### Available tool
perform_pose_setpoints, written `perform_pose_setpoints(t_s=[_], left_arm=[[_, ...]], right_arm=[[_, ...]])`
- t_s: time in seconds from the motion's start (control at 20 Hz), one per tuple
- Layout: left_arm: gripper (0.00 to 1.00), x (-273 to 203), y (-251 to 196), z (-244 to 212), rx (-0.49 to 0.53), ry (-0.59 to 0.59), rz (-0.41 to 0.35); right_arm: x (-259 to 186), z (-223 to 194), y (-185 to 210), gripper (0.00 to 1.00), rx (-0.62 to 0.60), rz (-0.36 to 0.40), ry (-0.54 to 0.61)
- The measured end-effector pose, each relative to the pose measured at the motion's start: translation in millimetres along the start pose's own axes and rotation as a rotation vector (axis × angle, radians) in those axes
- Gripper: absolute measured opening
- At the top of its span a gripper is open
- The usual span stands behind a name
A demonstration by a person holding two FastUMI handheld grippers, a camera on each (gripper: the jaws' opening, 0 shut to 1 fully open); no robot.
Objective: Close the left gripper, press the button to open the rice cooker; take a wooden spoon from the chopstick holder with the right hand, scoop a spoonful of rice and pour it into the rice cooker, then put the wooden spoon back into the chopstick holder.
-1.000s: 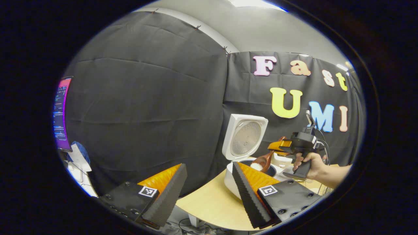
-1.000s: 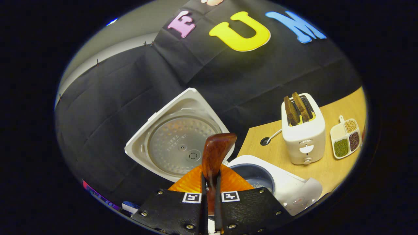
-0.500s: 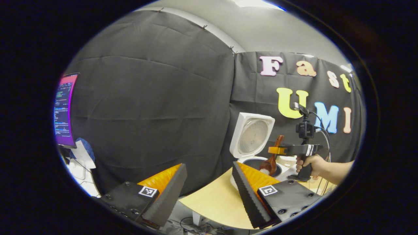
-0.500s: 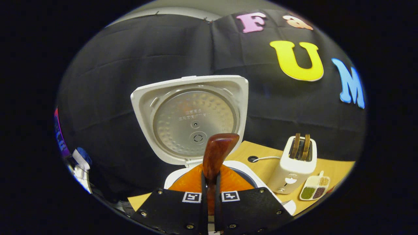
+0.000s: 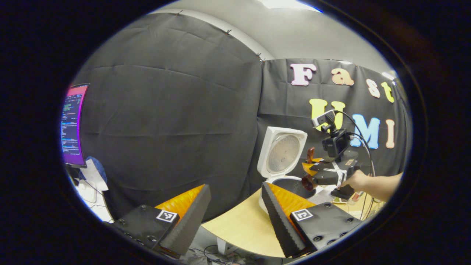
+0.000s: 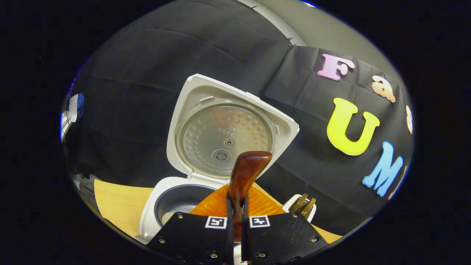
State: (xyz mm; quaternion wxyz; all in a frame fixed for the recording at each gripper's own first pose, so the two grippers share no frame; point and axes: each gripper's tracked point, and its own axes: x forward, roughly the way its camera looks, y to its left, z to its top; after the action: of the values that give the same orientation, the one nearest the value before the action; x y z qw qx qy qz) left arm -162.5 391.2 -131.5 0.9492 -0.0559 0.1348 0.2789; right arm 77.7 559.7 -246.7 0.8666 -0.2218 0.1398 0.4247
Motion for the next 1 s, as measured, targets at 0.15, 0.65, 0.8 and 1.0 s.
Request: perform_pose_setpoints(t_s=[0.15,0.65,0.8,1.0], left_arm=[[0.97,-3,1,0,0.001,-0.002,0.004],[0.99,-8,-1,2,0.007,-0.018,-0.022],[0.95,-10,-4,3,0.012,-0.029,-0.052],[0.97,-14,-10,8,-0.003,-0.048,-0.122]], right_arm=[[0,-1,1,0.08,0.091,0.016,0.010],[-18,5,-36,0.08,0.855,0.077,-0.002],[-42,7,-63,0.08,0.947,0.047,-0.041],[-81,10,-97,0.08,0.988,0.000,-0.098]])
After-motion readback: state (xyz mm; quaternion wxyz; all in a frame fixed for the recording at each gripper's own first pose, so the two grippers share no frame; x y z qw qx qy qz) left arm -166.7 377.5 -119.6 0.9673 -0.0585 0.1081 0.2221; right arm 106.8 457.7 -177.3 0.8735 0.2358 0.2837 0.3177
